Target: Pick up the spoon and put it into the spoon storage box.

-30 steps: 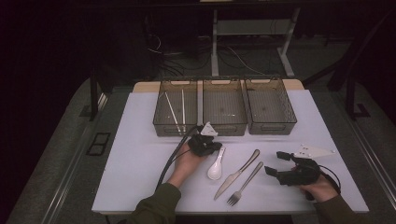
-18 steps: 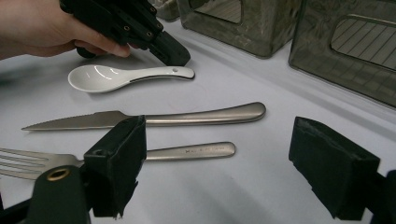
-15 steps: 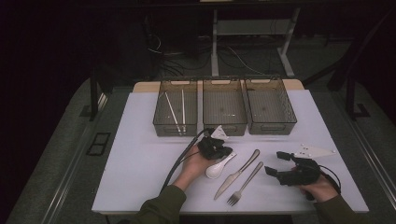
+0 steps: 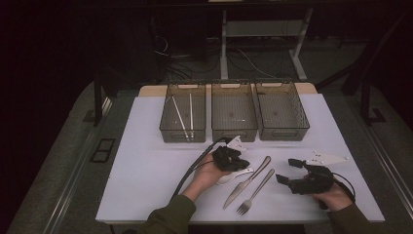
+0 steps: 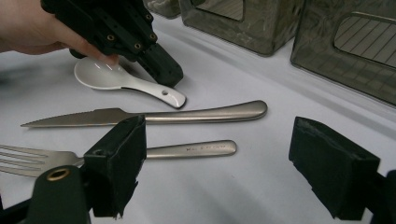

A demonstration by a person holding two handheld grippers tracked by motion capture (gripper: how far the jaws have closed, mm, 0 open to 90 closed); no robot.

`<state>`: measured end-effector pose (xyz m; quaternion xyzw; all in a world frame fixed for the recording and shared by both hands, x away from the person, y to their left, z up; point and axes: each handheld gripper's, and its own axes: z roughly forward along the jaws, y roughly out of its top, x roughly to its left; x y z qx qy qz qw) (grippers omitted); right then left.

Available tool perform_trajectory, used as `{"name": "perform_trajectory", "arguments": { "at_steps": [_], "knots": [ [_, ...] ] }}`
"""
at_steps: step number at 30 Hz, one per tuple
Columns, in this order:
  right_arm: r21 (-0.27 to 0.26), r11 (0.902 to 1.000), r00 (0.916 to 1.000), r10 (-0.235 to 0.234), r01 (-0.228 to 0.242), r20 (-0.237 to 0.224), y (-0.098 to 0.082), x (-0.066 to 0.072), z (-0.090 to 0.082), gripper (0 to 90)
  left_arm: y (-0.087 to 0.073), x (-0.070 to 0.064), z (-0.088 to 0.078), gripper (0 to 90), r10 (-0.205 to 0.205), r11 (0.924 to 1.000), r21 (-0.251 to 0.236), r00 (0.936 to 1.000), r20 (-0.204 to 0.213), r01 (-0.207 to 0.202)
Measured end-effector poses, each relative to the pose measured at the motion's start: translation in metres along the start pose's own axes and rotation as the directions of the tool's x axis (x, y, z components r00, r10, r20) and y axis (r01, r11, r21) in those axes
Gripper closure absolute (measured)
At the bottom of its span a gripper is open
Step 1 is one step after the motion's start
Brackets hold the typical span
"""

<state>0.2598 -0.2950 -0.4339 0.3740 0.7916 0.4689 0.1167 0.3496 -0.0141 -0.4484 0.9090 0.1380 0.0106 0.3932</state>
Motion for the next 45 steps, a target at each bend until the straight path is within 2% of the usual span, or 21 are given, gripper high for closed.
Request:
{"name": "perform_trajectory", "arguments": {
  "at_steps": [6,7,12,20,29,33,35,45],
  "knots": [
    [0.001,1.0,1.0,-0.005,0.005,0.0,0.0,0.0,0.0,19.0,0.0,0.001,-0.005,88.7,-0.009,0.9999,-0.007,0.9999,-0.01,0.009],
    [0.001,1.0,1.0,-0.005,0.005,0.001,0.0,0.0,0.0,19.0,0.0,0.0,-0.007,88.7,-0.021,0.9996,-0.017,0.9997,-0.01,0.021],
    [0.0,1.0,1.0,-0.003,0.003,0.004,0.0,0.0,0.0,19.0,0.001,-0.001,-0.025,88.0,-0.051,0.9972,-0.055,0.9987,-0.007,0.05],
    [0.0,1.0,1.0,-0.006,0.006,0.007,0.0,0.0,0.0,19.0,-0.015,-0.007,-0.064,72.8,-0.076,0.993,-0.093,0.997,-0.018,0.074],
    [0.005,0.9999,0.9998,-0.016,0.016,0.009,0.0,0.001,0.001,19.0,-0.051,-0.016,-0.092,51.7,-0.126,0.9877,-0.097,0.9914,-0.034,0.123],
    [0.007,0.9999,0.9999,-0.014,0.014,0.008,0.0,0.001,0.001,19.0,-0.057,-0.015,-0.094,47.1,-0.157,0.9812,-0.118,0.9872,-0.028,0.153],
    [0.007,0.9999,0.9999,-0.015,0.015,0.005,0.0,0.001,0.001,19.0,-0.057,-0.014,-0.091,45.6,-0.16,0.9805,-0.119,0.9868,-0.026,0.156],
    [0.01,0.9997,0.9998,-0.021,0.021,-0.003,0.001,0.002,0.002,19.0,-0.057,-0.013,-0.077,43.3,-0.157,0.9846,-0.083,0.9873,-0.028,0.154]
  ]
}}
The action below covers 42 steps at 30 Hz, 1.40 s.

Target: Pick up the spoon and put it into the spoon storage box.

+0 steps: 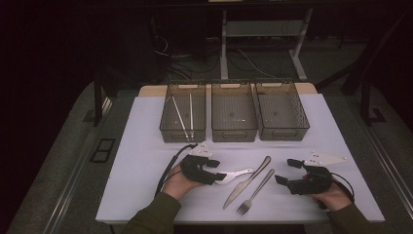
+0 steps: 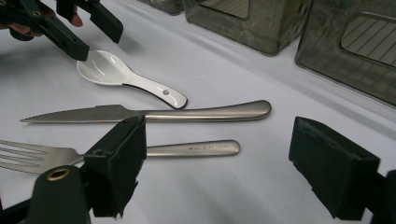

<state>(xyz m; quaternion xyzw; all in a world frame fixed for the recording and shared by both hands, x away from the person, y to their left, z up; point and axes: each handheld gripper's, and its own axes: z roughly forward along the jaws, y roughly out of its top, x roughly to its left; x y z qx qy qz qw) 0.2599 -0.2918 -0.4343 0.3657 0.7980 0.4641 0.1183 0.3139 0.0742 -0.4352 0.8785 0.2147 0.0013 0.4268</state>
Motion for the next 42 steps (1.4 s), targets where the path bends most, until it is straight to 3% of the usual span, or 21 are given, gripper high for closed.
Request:
{"name": "perform_trajectory", "arguments": {
  "at_steps": [26,33,35,36,42],
  "knots": [
    [0.004,1.0,1.0,0.0,0.0,0.0,0.0,0.0,0.0,19.0,-0.002,-0.005,0.014,47.7,0.029,0.9957,0.088,0.9996,0.003,-0.029],
    [0.004,1.0,1.0,0.001,-0.001,0.001,0.0,-0.001,0.0,19.0,-0.002,-0.008,0.016,50.2,0.059,0.9919,0.112,0.9983,0.004,-0.059],
    [0.004,1.0,1.0,0.001,-0.001,0.001,0.0,-0.001,0.0,19.0,-0.002,-0.008,0.016,51.1,0.084,0.9896,0.117,0.9965,0.004,-0.084],
    [0.004,1.0,1.0,0.001,-0.001,0.001,0.0,-0.001,0.0,19.0,-0.002,-0.01,0.016,51.6,0.069,0.9905,0.119,0.9976,0.001,-0.069],
    [0.006,1.0,1.0,0.0,0.0,0.002,0.0,-0.001,0.0,19.0,-0.001,-0.016,0.019,56.0,0.093,0.9872,0.13,0.9957,-0.001,-0.092]
  ]
}}
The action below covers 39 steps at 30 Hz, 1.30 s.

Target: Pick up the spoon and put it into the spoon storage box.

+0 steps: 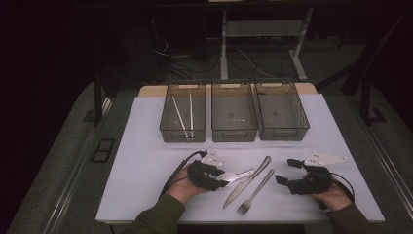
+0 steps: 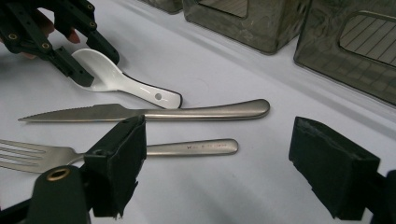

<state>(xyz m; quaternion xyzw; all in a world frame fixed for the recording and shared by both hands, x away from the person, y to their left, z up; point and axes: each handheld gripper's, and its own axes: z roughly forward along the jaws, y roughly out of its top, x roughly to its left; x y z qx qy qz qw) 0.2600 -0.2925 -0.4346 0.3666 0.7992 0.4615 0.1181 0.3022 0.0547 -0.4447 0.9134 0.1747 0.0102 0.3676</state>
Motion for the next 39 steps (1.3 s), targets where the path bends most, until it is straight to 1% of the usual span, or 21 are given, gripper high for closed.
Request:
{"name": "perform_trajectory", "arguments": {
  "at_steps": [2,3,4,8,12,13,15,18,19,20,21,22,25,27,28,29,30,32,34,39],
  "knots": [
    [0.0,1.0,1.0,0.001,-0.001,0.0,0.0,0.0,0.0,19.0,0.001,-0.002,0.001,58.9,0.01,0.9999,0.008,0.9999,0.008,-0.01],
    [0.0,1.0,1.0,0.001,-0.001,0.001,0.0,0.0,0.0,19.0,0.001,-0.004,0.002,59.6,0.007,1.0,0.004,1.0,0.004,-0.007],
    [0.0,1.0,1.0,0.001,-0.001,0.001,0.0,0.0,0.0,19.0,0.002,-0.004,0.001,61.1,0.017,0.9998,0.01,0.9998,0.008,-0.017],
    [0.0,1.0,1.0,0.001,-0.001,0.001,0.0,0.0,0.0,19.0,0.004,-0.009,0.002,61.6,0.041,0.9985,0.037,0.999,-0.018,-0.04],
    [0.0,1.0,1.0,0.002,-0.002,0.003,0.0,0.0,0.0,19.0,0.006,-0.012,0.003,61.9,0.036,0.9984,0.045,0.9988,-0.033,-0.035],
    [0.0,1.0,1.0,0.001,-0.001,0.003,0.0,0.0,0.0,19.0,0.006,-0.012,0.004,62.0,0.028,0.9988,0.041,0.9988,-0.039,-0.027],
    [-0.001,1.0,1.0,0.001,-0.001,0.005,0.0,0.0,0.0,19.0,0.007,-0.013,0.003,62.5,0.028,0.9982,0.054,0.9987,-0.043,-0.026],
    [-0.001,1.0,1.0,0.001,-0.001,0.005,0.0,0.0,0.0,19.0,0.008,-0.014,0.003,63.3,0.016,0.9983,0.057,0.9986,-0.05,-0.013],
    [-0.001,1.0,1.0,0.002,-0.002,0.006,0.0,0.0,0.0,19.0,0.008,-0.014,0.003,63.6,0.017,0.9983,0.057,0.9986,-0.051,-0.015],
    [-0.001,1.0,1.0,0.001,-0.001,0.005,0.0,0.0,0.0,19.0,0.009,-0.014,0.003,64.5,0.015,0.9986,0.052,0.9985,-0.052,-0.012],
    [-0.001,1.0,1.0,0.001,-0.001,0.006,0.0,0.0,0.0,19.0,0.009,-0.014,0.001,69.6,0.006,0.9991,0.043,0.9984,-0.056,-0.003],
    [-0.001,1.0,1.0,0.001,-0.001,0.005,0.0,0.0,0.0,19.0,0.009,-0.014,0.001,71.3,0.007,0.9988,0.049,0.9985,-0.055,-0.004],
    [-0.002,1.0,1.0,0.0,0.0,0.006,0.0,0.0,0.0,19.0,0.009,-0.014,0.001,71.6,0.008,0.9989,0.047,0.9982,-0.059,-0.005],
    [-0.003,1.0,1.0,0.001,-0.001,0.006,0.0,0.0,-0.001,19.0,0.01,-0.015,0.001,72.5,0.017,0.9985,0.053,0.9976,-0.068,-0.013],
    [-0.003,1.0,1.0,0.0,0.0,0.005,0.0,0.0,-0.001,19.0,0.011,-0.016,0.001,72.9,0.019,0.9984,0.055,0.9971,-0.073,-0.015],
    [-0.003,1.0,1.0,0.001,-0.001,0.005,0.0,0.0,-0.001,19.0,0.011,-0.016,0.001,73.7,0.007,0.9989,0.046,0.9966,-0.082,-0.004],
    [-0.004,1.0,1.0,0.001,-0.001,0.005,0.0,0.0,-0.001,19.0,0.012,-0.017,0.001,74.8,0.011,0.9989,0.046,0.9956,-0.093,-0.007],
    [-0.004,1.0,1.0,0.0,0.0,0.005,0.0,0.0,-0.001,19.0,0.012,-0.016,-0.001,76.8,0.035,0.9979,0.058,0.9932,-0.111,-0.028],
    [-0.003,1.0,1.0,0.001,-0.001,0.003,0.0,0.0,-0.001,19.0,0.012,-0.016,-0.003,78.7,0.038,0.9984,0.047,0.9896,-0.139,-0.032],
    [-0.004,1.0,1.0,0.001,-0.001,0.003,0.0,0.0,-0.001,19.0,0.012,-0.014,-0.007,79.6,0.044,0.9984,0.042,0.9871,-0.154,-0.038]
  ]
}}
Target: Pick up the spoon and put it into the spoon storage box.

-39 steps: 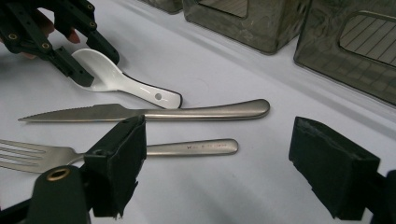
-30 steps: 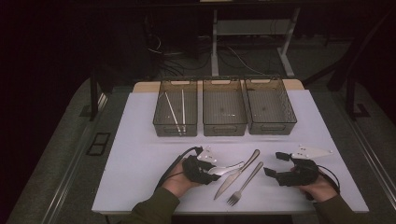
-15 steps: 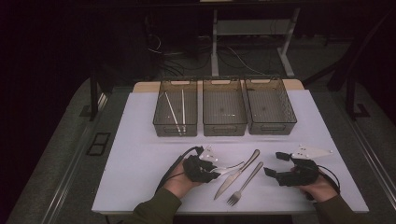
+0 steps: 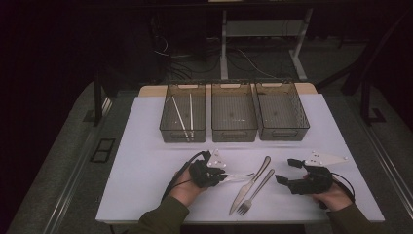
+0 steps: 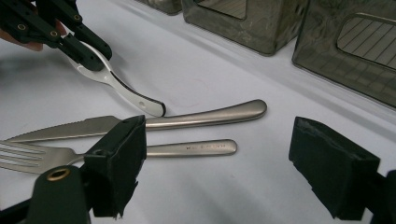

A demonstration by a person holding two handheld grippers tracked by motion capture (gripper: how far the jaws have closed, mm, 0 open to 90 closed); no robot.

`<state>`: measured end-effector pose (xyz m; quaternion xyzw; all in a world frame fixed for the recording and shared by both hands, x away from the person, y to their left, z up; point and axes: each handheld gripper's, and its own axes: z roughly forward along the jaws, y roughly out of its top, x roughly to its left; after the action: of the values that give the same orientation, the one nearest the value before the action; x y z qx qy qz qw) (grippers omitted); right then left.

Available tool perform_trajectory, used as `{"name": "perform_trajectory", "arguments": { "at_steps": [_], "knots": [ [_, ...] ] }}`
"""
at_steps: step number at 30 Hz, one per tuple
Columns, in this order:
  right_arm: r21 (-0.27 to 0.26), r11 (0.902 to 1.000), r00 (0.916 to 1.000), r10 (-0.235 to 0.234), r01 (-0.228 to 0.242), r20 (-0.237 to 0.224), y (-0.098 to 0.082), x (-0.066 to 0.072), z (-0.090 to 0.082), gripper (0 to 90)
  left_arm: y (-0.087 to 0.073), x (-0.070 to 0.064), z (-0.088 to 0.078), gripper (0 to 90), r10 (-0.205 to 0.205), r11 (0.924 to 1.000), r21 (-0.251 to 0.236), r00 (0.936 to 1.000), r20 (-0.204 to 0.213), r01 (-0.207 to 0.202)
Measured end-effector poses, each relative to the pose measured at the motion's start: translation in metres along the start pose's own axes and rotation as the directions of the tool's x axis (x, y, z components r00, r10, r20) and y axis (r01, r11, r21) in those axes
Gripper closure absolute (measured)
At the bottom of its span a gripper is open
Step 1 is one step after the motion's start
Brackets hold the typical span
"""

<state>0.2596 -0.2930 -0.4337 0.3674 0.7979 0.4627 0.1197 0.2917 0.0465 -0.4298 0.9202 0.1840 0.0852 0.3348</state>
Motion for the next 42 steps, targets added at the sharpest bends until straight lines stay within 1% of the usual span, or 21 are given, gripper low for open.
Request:
{"name": "perform_trajectory", "arguments": {
  "at_steps": [2,9,13,17,20,24,26,30,33,35,42],
  "knots": [
    [-0.001,1.0,1.0,0.0,0.0,0.0,0.0,0.0,0.0,19.0,0.0,0.001,-0.001,79.6,0.007,1.0,-0.005,1.0,-0.002,-0.007],
    [-0.003,1.0,1.0,-0.002,0.002,-0.001,0.0,0.001,0.0,18.9,0.001,0.004,-0.009,79.6,0.013,0.999,-0.042,0.9998,-0.017,-0.013],
    [-0.008,0.9999,1.0,-0.007,0.007,-0.003,0.001,0.002,0.001,18.2,0.001,0.007,-0.013,79.6,0.015,0.9983,-0.055,0.9997,-0.017,-0.016],
    [-0.014,0.9999,1.0,-0.006,0.006,-0.005,0.001,0.003,0.002,14.4,0.002,0.009,-0.018,79.6,0.024,0.9971,-0.072,0.9997,-0.009,-0.025],
    [-0.013,0.9999,1.0,-0.004,0.004,0.007,0.001,0.002,0.003,12.4,0.003,0.01,-0.023,79.6,0.027,0.9956,-0.09,0.9996,-0.004,-0.027],
    [-0.015,0.9999,0.9999,0.004,-0.004,0.014,0.0,0.0,0.002,12.1,0.004,0.015,-0.029,79.6,0.026,0.9926,-0.119,0.9996,0.008,-0.025],
    [-0.014,0.9999,0.9999,0.007,-0.007,0.016,0.0,0.0,0.003,12.1,0.005,0.017,-0.032,79.6,0.036,0.9916,-0.125,0.9993,0.012,-0.034],
    [-0.011,0.9999,0.9999,0.001,0.0,0.017,0.0,0.0,0.003,12.1,0.01,0.021,-0.036,79.6,0.042,0.9889,-0.143,0.9989,0.018,-0.039],
    [-0.016,0.9999,0.9998,0.001,0.0,0.021,0.0,0.0,0.002,12.2,0.015,0.023,-0.037,79.6,0.042,0.9855,-0.165,0.9988,0.025,-0.037],
    [-0.016,0.9998,0.9996,0.013,-0.012,0.025,0.0,0.0,0.002,12.2,0.017,0.024,-0.037,79.6,0.048,0.9849,-0.168,0.9985,0.026,-0.043],
    [-0.029,0.9994,0.9994,0.019,-0.018,0.029,0.0,-0.001,0.0,12.2,0.027,0.031,-0.04,79.6,0.06,0.9807,-0.189,0.9976,0.035,-0.052]
  ]
}}
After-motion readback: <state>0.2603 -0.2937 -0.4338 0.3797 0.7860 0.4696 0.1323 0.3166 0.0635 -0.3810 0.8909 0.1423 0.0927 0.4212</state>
